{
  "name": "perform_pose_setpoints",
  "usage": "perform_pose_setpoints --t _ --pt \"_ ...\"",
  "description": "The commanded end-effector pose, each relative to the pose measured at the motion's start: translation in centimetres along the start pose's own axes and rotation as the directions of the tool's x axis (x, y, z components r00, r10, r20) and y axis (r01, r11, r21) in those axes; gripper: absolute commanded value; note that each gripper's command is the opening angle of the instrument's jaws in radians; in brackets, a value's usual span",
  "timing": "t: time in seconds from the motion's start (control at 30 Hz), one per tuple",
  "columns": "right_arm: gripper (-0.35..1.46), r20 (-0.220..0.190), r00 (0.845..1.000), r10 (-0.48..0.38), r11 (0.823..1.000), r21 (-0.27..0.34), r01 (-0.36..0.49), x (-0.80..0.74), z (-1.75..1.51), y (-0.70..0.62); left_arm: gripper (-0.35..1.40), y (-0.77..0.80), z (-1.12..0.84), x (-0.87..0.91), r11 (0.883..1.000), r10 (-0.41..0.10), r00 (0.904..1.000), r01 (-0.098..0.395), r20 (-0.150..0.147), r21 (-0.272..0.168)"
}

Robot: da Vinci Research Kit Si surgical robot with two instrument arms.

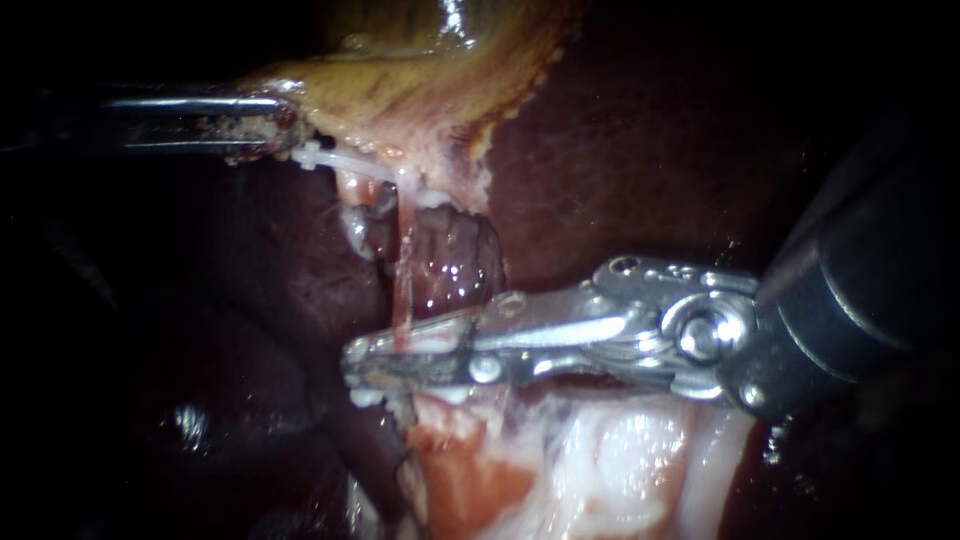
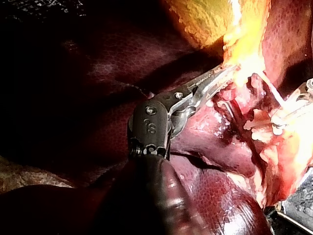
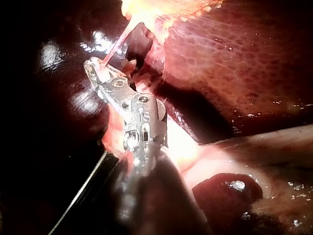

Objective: Going back second clip right tube

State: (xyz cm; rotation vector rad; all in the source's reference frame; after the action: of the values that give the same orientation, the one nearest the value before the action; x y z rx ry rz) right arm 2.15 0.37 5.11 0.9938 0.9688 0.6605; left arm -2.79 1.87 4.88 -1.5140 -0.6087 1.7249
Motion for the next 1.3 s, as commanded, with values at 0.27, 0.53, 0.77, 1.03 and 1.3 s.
perform_pose_setpoints --t 0.27,0.53,0.77,1.03,1.3 --pt "0.42 -0.021 0.999 -0.027 1.0 -0.009 0.027 -0.11 0.12 0.26 -0.35 0.0 0.0 0.0 1.0 0.0 1.0 0.0 0.0 0.001" --pt "0.49 -0.077 0.98 -0.184 0.967 -0.19 0.167 -0.17 0.05 0.65 -0.35 0.02 0.0 0.0 1.0 0.0 1.0 0.0 0.0 0.001" --pt "0.49 -0.058 0.949 -0.311 0.933 -0.212 0.292 -0.25 -0.21 0.62 -0.35 0.04 0.0 0.01 1.0 0.0 1.0 0.0 0.0 0.002" --pt "0.49 -0.024 0.889 -0.458 0.874 -0.195 0.445 -0.39 -0.84 0.39 -0.35 0.05 -0.01 0.01 1.0 0.0 1.0 0.0 0.0 0.001" --pt "0.49 -0.014 0.858 -0.513 0.841 -0.209 0.499 -0.54 -1.24 0.34 -0.35 0.04 0.01 0.0 1.0 0.001 1.0 -0.001 -0.001 0.003"
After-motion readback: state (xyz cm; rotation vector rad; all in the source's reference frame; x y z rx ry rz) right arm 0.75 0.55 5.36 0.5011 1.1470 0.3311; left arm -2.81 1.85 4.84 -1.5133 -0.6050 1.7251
